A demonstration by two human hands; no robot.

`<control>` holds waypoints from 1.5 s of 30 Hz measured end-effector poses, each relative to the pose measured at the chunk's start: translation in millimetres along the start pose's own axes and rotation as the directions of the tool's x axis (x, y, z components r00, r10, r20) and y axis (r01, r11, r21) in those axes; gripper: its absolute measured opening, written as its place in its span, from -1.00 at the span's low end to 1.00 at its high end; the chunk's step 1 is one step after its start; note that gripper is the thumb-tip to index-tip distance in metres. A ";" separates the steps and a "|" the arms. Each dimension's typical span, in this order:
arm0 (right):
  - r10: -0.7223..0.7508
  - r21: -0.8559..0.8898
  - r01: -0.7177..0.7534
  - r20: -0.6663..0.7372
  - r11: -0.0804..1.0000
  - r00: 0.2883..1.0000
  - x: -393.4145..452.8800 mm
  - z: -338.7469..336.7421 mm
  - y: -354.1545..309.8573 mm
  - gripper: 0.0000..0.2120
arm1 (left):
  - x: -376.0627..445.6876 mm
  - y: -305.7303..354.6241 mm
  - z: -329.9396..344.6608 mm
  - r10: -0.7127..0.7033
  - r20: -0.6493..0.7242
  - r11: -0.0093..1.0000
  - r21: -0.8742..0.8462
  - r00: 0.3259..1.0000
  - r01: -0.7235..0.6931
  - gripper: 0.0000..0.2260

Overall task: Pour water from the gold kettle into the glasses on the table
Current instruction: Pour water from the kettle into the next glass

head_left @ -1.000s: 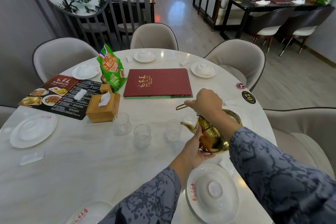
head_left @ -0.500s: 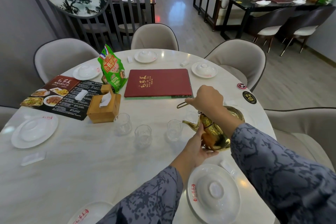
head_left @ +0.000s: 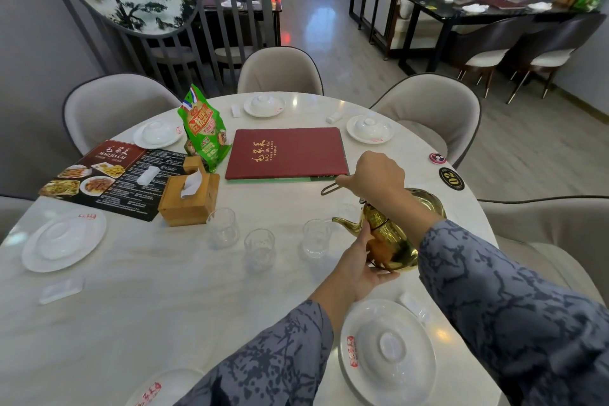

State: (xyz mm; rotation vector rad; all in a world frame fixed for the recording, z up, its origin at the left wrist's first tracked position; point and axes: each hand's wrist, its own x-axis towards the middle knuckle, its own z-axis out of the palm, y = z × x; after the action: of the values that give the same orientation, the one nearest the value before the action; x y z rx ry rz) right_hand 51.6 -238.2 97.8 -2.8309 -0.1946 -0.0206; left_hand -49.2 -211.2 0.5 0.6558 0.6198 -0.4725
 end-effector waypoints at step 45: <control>0.163 0.438 -0.117 -0.070 0.891 0.984 -75.4 17.6 16.1 -0.44 | -31.6 -7.7 -63.8 0.167 -0.129 0.908 0.406 0.978 -0.101 -0.35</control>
State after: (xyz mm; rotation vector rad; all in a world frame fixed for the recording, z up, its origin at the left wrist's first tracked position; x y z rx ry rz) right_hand -21.0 -258.1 73.6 -2.3830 0.0301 -0.0840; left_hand -100.5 -166.4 -21.9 1.1278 0.6306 -0.4216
